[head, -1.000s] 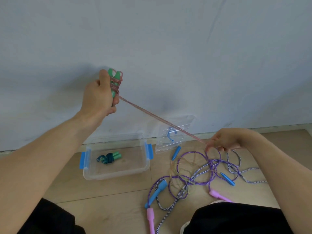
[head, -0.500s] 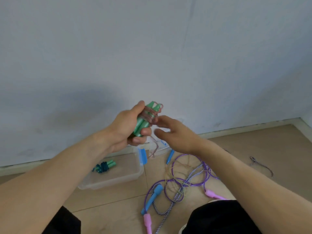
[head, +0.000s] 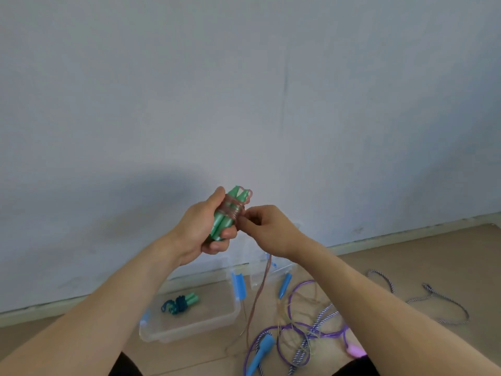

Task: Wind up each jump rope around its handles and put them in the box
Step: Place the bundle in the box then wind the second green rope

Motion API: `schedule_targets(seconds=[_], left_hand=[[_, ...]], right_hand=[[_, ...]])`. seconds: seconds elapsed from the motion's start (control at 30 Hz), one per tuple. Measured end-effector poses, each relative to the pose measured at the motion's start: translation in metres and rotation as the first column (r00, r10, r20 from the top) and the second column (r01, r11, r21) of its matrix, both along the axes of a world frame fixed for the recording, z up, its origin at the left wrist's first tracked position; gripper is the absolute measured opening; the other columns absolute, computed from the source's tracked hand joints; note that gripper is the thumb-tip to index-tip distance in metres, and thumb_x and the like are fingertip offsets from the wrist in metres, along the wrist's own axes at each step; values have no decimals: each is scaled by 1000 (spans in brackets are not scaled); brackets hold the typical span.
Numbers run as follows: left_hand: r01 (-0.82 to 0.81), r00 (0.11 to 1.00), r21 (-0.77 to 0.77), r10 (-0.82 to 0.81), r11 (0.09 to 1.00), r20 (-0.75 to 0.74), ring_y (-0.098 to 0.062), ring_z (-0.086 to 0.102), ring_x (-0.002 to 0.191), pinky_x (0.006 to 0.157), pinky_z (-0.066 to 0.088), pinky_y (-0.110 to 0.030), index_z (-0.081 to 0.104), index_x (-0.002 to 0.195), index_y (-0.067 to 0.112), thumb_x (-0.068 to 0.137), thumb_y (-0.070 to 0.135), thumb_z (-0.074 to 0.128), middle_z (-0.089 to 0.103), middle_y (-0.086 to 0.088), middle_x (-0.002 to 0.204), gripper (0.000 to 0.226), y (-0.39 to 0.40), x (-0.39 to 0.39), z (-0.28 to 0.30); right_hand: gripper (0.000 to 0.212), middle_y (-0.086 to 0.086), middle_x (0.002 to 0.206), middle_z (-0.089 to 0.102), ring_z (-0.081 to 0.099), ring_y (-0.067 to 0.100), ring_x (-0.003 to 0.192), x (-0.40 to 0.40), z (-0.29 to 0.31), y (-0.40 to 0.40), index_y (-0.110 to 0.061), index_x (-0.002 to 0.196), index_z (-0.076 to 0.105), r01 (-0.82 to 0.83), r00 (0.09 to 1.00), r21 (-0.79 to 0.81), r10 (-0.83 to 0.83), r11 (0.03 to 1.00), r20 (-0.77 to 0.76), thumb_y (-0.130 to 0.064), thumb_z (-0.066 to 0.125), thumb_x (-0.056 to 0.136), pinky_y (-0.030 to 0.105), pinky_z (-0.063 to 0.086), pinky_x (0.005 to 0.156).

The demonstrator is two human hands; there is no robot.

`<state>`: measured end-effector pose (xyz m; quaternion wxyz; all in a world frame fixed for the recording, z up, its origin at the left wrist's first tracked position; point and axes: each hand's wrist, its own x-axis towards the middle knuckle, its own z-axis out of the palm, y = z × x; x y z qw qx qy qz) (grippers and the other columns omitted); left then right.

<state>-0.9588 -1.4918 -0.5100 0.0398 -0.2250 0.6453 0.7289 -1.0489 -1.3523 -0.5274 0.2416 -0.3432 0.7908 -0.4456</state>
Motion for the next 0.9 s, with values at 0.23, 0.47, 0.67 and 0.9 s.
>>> schedule_targets(seconds=[0.23,0.47,0.67,0.9], left_hand=[[86,969,-308,-7,948,248,-15,28,42,45,16,-22,52,85,12,101,59,24,44,-4,53,57,-27,9,-11],[422,834,-247,-267,872,483,-14,22,42,45,16,-24,55,81,15,101,61,18,40,0,51,62,-18,16,-29],[487,820,-275,-326,829,471,-14,34,47,45,23,-20,68,85,19,77,85,0,54,1,69,95,-19,19,-32],[630,726,149,-646,762,235,-10,28,50,36,17,-16,56,116,-1,69,91,8,53,-13,93,114,-7,32,-26]], right_hand=[[26,-4,64,55,45,11,56,4,-1,-1,-15,94,70,-127,932,232,196,964,-304,-35,54,98,25,38,56],[38,-7,54,47,43,10,52,17,5,-4,-30,61,55,-293,748,487,515,823,-419,-38,52,98,27,32,53],[32,-14,51,50,49,4,51,10,17,1,-23,70,71,-252,777,276,364,927,-513,-54,76,75,14,30,53],[27,10,66,70,61,21,61,-2,16,4,-4,72,73,-298,954,-39,298,954,-24,-23,91,65,37,49,58]])
